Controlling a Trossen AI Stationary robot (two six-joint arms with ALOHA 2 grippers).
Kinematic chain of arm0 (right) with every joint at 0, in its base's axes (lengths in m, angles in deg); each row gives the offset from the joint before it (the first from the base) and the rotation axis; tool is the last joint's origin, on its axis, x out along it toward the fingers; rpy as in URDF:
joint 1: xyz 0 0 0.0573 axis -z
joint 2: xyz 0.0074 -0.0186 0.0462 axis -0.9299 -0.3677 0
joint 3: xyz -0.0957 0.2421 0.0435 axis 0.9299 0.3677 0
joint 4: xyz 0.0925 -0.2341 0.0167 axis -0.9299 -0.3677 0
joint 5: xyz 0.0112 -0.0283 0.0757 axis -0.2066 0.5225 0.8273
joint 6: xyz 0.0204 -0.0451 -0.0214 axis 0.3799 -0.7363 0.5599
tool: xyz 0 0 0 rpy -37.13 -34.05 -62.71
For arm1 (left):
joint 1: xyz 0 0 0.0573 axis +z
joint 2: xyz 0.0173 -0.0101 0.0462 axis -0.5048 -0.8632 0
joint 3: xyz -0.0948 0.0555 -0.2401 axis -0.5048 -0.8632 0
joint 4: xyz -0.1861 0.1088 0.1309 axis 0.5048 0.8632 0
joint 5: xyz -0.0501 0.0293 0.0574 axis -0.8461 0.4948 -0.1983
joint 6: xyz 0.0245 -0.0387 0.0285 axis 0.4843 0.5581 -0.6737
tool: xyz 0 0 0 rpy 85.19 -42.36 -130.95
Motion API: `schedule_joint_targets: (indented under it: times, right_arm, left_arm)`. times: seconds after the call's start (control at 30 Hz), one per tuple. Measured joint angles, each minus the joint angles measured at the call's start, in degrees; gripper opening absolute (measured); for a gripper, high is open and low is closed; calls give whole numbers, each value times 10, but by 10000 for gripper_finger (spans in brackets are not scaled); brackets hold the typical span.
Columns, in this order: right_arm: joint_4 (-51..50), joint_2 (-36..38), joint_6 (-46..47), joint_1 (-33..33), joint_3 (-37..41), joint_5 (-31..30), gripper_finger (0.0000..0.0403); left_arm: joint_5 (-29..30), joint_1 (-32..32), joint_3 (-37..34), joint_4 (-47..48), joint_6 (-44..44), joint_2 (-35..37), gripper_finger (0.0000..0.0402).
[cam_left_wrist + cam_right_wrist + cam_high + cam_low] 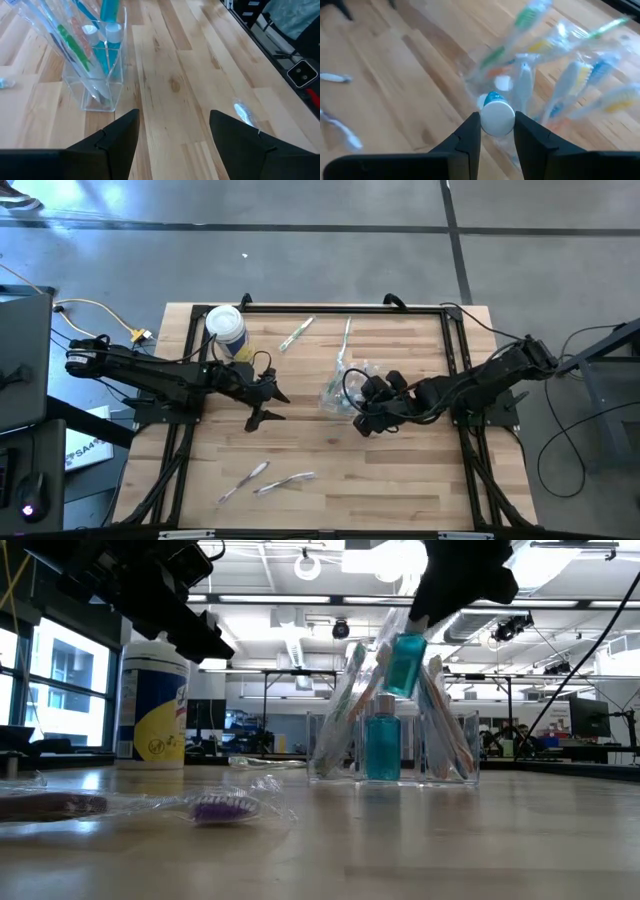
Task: Pick & Place toothbrushing station
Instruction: Put the mouthwash into the middle section of the transparent organizer
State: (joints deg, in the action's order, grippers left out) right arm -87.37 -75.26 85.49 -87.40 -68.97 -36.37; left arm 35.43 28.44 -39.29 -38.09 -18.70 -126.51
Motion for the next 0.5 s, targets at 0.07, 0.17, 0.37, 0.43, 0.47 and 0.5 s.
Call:
schedule_joint_targets:
  times: [0.07,0.17,0.37,0.43,0.47,0.5]
  right_arm:
    - [-19,0,13,4,0,0,89]
    - [-26,0,22,8,0,0,89]
    - [-25,-2,36,11,0,4,89]
    - [-24,-12,43,18,-1,7,89]
    - [-24,-18,46,21,-1,14,89]
    - [-25,-25,49,24,-1,25,89]
  left_arm:
    - [0,0,0,0,0,0,239]
    - [0,0,0,0,0,0,239]
    - [0,0,0,0,1,0,239]
    - [0,0,0,0,1,0,239]
    - [0,0,0,0,1,0,239]
    - [0,0,0,0,1,0,239]
